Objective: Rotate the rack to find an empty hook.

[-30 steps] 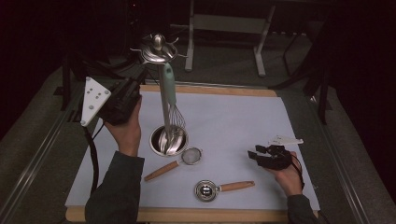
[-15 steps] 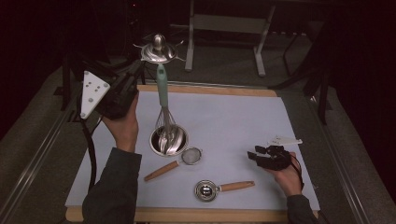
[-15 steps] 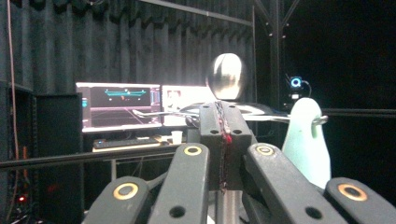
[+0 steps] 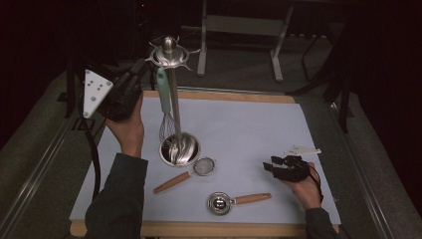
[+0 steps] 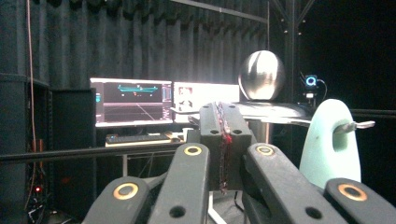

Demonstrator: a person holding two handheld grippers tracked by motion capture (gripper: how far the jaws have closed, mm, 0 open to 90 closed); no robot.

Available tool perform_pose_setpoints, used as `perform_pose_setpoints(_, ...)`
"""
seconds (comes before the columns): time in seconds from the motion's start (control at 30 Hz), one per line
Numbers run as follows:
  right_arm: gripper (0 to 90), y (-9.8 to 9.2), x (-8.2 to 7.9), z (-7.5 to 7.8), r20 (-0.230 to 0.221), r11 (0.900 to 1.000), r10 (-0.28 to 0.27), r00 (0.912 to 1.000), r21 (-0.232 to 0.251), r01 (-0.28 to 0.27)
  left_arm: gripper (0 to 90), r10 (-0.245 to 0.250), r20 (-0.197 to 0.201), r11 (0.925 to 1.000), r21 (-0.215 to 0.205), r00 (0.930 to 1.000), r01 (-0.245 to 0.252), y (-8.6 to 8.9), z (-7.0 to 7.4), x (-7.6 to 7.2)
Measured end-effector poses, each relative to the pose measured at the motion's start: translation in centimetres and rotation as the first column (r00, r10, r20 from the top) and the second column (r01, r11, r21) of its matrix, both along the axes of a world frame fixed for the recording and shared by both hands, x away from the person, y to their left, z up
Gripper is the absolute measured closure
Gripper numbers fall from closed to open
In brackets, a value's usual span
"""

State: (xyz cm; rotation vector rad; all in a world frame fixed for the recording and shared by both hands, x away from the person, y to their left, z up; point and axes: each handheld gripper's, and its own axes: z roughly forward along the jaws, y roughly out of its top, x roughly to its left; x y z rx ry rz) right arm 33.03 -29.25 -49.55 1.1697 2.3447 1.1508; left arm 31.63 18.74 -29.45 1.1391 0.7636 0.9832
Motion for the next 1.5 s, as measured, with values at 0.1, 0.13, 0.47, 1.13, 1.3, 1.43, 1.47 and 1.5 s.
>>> perform_pose_setpoints(0.1,52.1,0.0,0.0,-0.1,-0.001,1.0,0.003,1.0,0.001,-0.003,89.6,0.01,-0.003,0.9999,0.006,0.9999,-0.01,0.0,0.2,0.2)
perform_pose_setpoints(0.13,52.2,0.0,0.0,-0.1,-0.001,1.0,0.003,1.0,0.0,-0.003,89.6,0.011,-0.005,0.9999,0.004,0.9999,-0.011,0.1,0.2,0.3)
perform_pose_setpoints(0.47,52.2,-0.1,0.0,0.0,0.003,1.0,-0.001,1.0,0.001,0.001,89.6,0.03,-0.018,0.9994,0.015,0.9994,-0.03,0.2,0.6,1.2)
perform_pose_setpoints(1.13,52.2,-0.1,0.0,-0.1,0.0,1.0,-0.003,1.0,-0.01,0.003,88.2,0.025,-0.068,0.9992,0.032,0.9973,-0.023,0.9,0.6,1.8)
perform_pose_setpoints(1.3,52.1,0.1,0.0,-0.2,-0.002,1.0,0.001,1.0,-0.013,-0.001,87.6,0.023,-0.091,0.9986,0.05,0.9956,-0.019,1.6,-0.2,1.2)
perform_pose_setpoints(1.43,52.1,0.1,0.0,-0.2,-0.003,1.0,0.0,1.0,-0.013,0.0,86.9,0.021,-0.118,0.9969,0.078,0.9928,-0.012,2.2,-0.9,0.7)
perform_pose_setpoints(1.47,52.0,0.1,0.0,-0.2,-0.003,1.0,0.0,1.0,-0.013,-0.001,86.8,0.023,-0.122,0.9963,0.085,0.9923,-0.013,2.3,-1.0,0.7)
perform_pose_setpoints(1.5,52.1,0.1,0.0,-0.2,-0.004,1.0,0.0,1.0,-0.014,0.0,86.5,0.023,-0.131,0.9952,0.097,0.9911,-0.01,2.5,-1.2,0.5)
